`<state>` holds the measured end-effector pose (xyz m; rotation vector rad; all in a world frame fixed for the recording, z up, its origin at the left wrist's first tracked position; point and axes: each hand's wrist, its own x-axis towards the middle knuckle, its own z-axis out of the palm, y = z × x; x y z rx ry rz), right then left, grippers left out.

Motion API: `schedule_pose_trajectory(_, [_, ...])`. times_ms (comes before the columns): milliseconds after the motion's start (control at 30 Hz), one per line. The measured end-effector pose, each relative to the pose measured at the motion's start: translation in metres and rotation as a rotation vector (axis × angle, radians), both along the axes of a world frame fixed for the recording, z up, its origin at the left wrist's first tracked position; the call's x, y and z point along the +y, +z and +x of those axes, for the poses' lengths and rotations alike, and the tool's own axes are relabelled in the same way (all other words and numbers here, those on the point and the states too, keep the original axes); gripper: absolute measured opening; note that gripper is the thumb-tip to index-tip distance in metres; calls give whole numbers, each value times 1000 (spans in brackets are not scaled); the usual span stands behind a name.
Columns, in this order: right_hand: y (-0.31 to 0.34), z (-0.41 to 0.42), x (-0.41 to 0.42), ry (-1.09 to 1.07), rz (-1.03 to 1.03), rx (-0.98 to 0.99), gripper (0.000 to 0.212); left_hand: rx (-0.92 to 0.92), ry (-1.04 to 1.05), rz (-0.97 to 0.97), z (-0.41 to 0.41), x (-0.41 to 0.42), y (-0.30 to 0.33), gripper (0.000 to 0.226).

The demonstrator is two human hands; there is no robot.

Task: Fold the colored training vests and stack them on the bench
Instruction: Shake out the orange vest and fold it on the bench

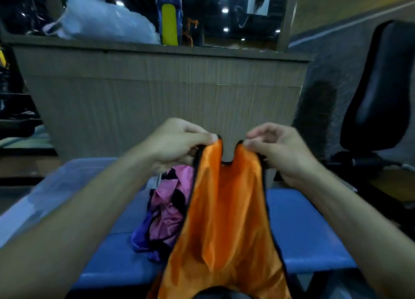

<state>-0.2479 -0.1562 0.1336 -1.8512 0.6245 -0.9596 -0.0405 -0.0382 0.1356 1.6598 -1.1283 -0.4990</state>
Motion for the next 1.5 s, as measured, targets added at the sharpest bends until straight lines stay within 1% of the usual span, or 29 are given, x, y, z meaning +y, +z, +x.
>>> schedule_pose_trajectory(33, [0,10,12,44,-4,-19,13,25,-4,-25,-10,3,3,26])
schedule_pose_trajectory(100, [0,24,26,41,-32,-32,14,122,-34,-51,-34,9,0,12])
schedule_pose_trajectory(167, [-1,31,29,-10,-84,-12,16,170,-9,-76,-48,13,-3,10])
schedule_pose_trajectory(233, [1,32,32,-51,-120,24,15,242,21,-83,-46,14,-6,10])
schedule_pose_trajectory(367, [6,33,35,-112,-224,80,13,301,21,-48,-50,15,-3,9])
schedule_pose_trajectory(433, [9,32,32,-125,-282,93,12,310,24,-46,-53,14,0,10])
schedule_pose_trajectory(533, [16,27,27,-143,-326,112,12,237,39,-61,-53,12,7,8])
schedule_pose_trajectory(633, [21,24,22,-174,-368,116,9,246,21,-65,-57,7,13,8])
schedule_pose_trajectory(700, [22,24,20,-168,-379,117,8,238,27,-57,-60,1,17,10])
schedule_pose_trajectory(767, [21,24,17,-158,-396,119,8,272,10,-60,-60,-5,20,14])
schedule_pose_trajectory(800, [21,24,15,-143,-407,121,10,310,-14,-61,-60,-5,23,17])
schedule_pose_trajectory(900, [21,19,8,-108,-442,143,24,486,-111,-57,-59,-5,31,30])
schedule_pose_trajectory(933, [21,17,5,-113,-458,151,26,536,-138,-46,-58,-4,33,35])
schedule_pose_trajectory(1000, [20,13,0,-127,-499,145,22,570,-218,-4,-58,-3,35,44])
schedule_pose_trajectory(1067, [18,9,-5,-106,-509,114,15,510,-281,20,-59,0,35,48])
schedule_pose_trajectory(1100, [18,4,-9,-72,-471,91,15,431,-276,3,-59,2,34,47])
schedule_pose_trajectory(1167, [22,-10,-15,49,-337,34,19,216,-203,-111,-54,8,31,39])
schedule_pose_trajectory(1200, [26,-18,-18,118,-288,14,21,117,-161,-192,-50,11,28,30])
schedule_pose_trajectory(1267, [34,-31,-25,219,-268,9,26,-40,-102,-337,-36,16,18,17])
schedule_pose_trajectory(1367, [44,-39,-34,278,-264,10,29,-259,-109,-423,-24,22,1,25])
schedule_pose_trajectory(1500, [55,-37,-32,319,-318,49,25,-343,-200,-369,-26,25,-19,42])
